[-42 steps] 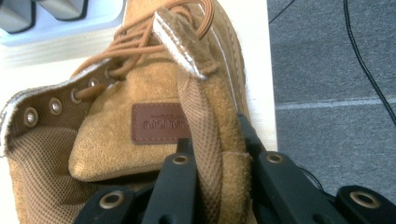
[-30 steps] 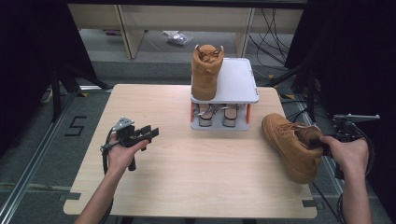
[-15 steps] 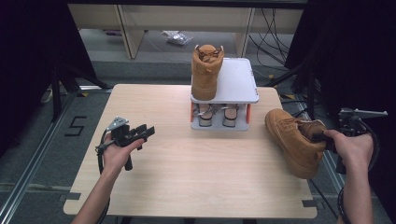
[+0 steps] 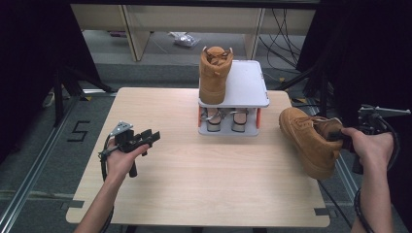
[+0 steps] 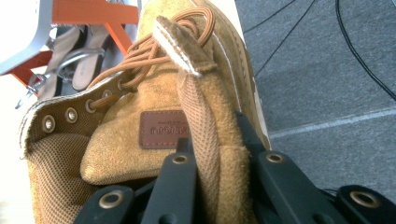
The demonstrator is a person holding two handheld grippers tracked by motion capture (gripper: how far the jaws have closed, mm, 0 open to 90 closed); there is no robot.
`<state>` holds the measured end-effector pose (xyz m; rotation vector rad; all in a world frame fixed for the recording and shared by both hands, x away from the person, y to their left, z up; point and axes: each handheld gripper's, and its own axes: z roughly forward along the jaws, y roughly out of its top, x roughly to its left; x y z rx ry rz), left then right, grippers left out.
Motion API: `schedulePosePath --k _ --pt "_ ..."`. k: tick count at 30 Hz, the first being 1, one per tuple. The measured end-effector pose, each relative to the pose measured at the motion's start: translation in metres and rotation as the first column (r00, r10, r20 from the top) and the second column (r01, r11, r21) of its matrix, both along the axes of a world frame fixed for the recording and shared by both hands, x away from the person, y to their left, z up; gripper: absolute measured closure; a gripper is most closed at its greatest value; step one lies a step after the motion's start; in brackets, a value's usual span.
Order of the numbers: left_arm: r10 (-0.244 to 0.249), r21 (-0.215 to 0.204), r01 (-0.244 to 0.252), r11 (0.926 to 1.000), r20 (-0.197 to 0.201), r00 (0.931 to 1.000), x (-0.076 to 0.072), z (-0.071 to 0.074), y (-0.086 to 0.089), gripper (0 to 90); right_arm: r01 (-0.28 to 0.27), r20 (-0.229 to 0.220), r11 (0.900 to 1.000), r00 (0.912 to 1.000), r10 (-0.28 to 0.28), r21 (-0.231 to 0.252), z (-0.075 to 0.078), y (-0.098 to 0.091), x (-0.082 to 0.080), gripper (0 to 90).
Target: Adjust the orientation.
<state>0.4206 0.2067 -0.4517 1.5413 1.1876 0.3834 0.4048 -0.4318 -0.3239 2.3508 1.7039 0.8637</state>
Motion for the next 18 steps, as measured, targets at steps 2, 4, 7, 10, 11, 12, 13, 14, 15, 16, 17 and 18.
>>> schedulePosePath --k 2,4,7,10,11,12,13,14,15,16,17,18 --pt "0.003 0.003 -0.003 1.0000 -0.003 1.0000 -0.0001 0.0000 0.0000 55.1 -0.004 0.009 0.9996 0.9999 0.004 0.030 0.0017 -0.0009 0.0012 82.4" --pt "0.005 0.004 -0.005 1.0000 -0.004 1.0000 0.0000 -0.0001 0.0001 55.1 -0.006 0.026 0.9987 0.9997 0.005 0.050 0.0027 -0.0007 0.0029 82.4" --pt "0.005 0.005 -0.005 1.0000 -0.004 1.0000 0.0001 -0.0002 0.0002 55.2 0.009 0.009 0.9999 0.9999 -0.009 0.009 0.0054 0.0011 0.0053 82.3" --pt "0.003 0.005 -0.003 1.0000 -0.002 1.0000 0.0000 0.0001 0.0000 55.2 0.010 0.004 0.9999 0.9999 -0.010 0.004 0.0064 0.0018 0.0068 82.4" --pt "0.003 0.004 -0.003 1.0000 -0.001 1.0000 0.0000 0.0001 0.0000 55.2 -0.002 0.037 0.9988 0.9993 0.000 0.049 0.0049 0.0012 0.0069 82.3" --pt "0.002 0.003 -0.002 1.0000 -0.001 1.0000 0.0000 0.0002 0.0000 55.2 0.001 0.041 0.9995 0.9992 -0.002 0.031 0.0053 0.0017 0.0072 82.3" --pt "0.002 0.003 -0.002 1.0000 -0.002 1.0000 0.0001 0.0003 -0.0001 55.2 0.015 0.013 0.9999 0.9998 -0.015 0.008 0.0074 0.0032 0.0076 82.4" --pt "0.003 0.003 -0.003 1.0000 -0.003 1.0000 0.0002 0.0004 -0.0002 55.2 0.020 0.011 0.9997 0.9997 -0.021 0.011 0.0083 0.0040 0.0077 82.4" --pt "0.003 0.001 -0.003 1.0000 -0.004 1.0000 0.0005 0.0007 -0.0004 55.2 0.019 0.016 0.9998 0.9997 -0.019 0.010 0.0086 0.0041 0.0075 82.4" --pt "0.004 -0.001 -0.004 1.0000 -0.004 1.0000 0.0011 0.0009 -0.0009 55.2 0.013 0.016 0.9999 0.9998 -0.013 0.009 0.0092 0.0036 0.0070 82.4" --pt "0.003 0.001 -0.003 1.0000 -0.005 1.0000 0.0017 0.0014 -0.0013 55.2 0.004 0.046 0.9985 0.9989 -0.007 0.055 0.0085 0.0029 0.0070 82.3" --pt "0.002 0.002 -0.002 1.0000 -0.004 1.0000 0.0024 0.0022 -0.0018 55.3 -0.002 0.055 0.9987 0.9985 -0.001 0.051 0.0090 0.0025 0.0069 82.3"
